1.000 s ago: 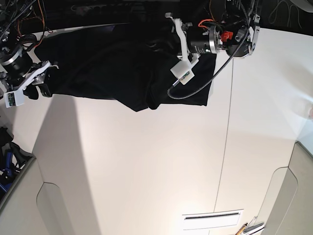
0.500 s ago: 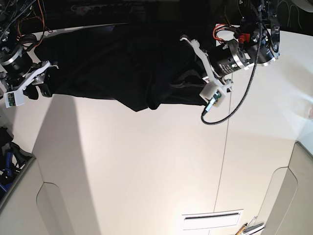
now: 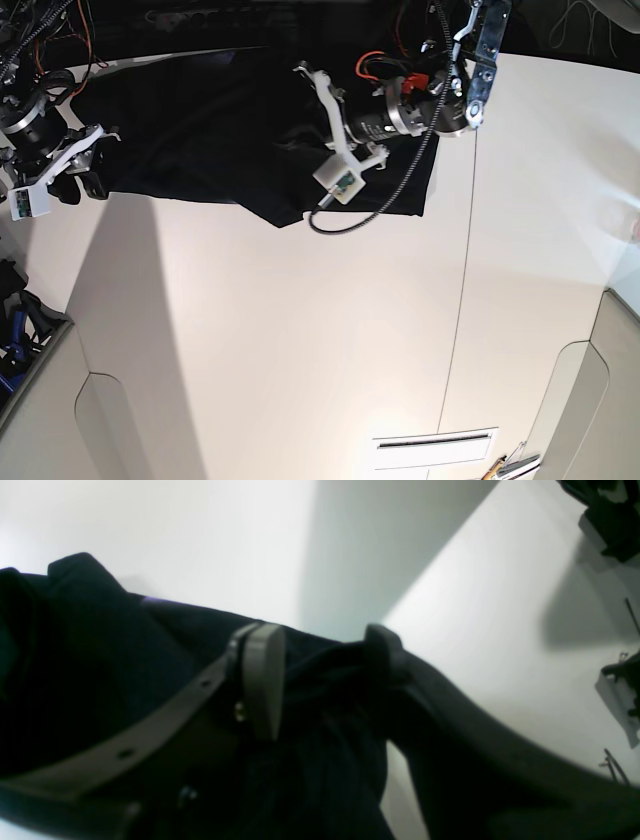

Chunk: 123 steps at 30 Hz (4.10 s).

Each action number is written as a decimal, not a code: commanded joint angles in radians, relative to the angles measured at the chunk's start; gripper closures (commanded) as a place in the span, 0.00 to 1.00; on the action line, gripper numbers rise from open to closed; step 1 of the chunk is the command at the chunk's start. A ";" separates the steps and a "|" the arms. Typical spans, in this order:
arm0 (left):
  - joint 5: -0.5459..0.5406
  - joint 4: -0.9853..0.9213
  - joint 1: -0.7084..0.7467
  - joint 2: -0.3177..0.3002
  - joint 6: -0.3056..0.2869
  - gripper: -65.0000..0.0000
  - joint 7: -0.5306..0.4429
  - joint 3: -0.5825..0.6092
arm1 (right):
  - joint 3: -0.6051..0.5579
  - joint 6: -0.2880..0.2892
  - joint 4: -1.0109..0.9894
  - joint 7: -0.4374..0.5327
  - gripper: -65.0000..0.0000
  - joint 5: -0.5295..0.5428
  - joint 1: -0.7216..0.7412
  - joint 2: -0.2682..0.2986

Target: Fold the T-shirt properly

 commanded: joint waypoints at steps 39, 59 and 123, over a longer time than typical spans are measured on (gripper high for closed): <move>-0.029 0.041 -0.071 -0.012 -0.007 0.65 0.000 0.049 | 0.008 0.082 -0.799 -0.177 0.43 0.608 0.154 0.196; 0.053 0.087 0.043 -0.119 0.020 1.00 0.098 -0.393 | -0.022 0.071 -0.761 -0.207 1.00 0.592 0.169 0.194; -0.058 -0.212 -0.008 -0.126 0.007 0.73 0.084 -0.460 | -0.927 0.041 -0.224 0.194 0.61 0.159 0.157 -0.259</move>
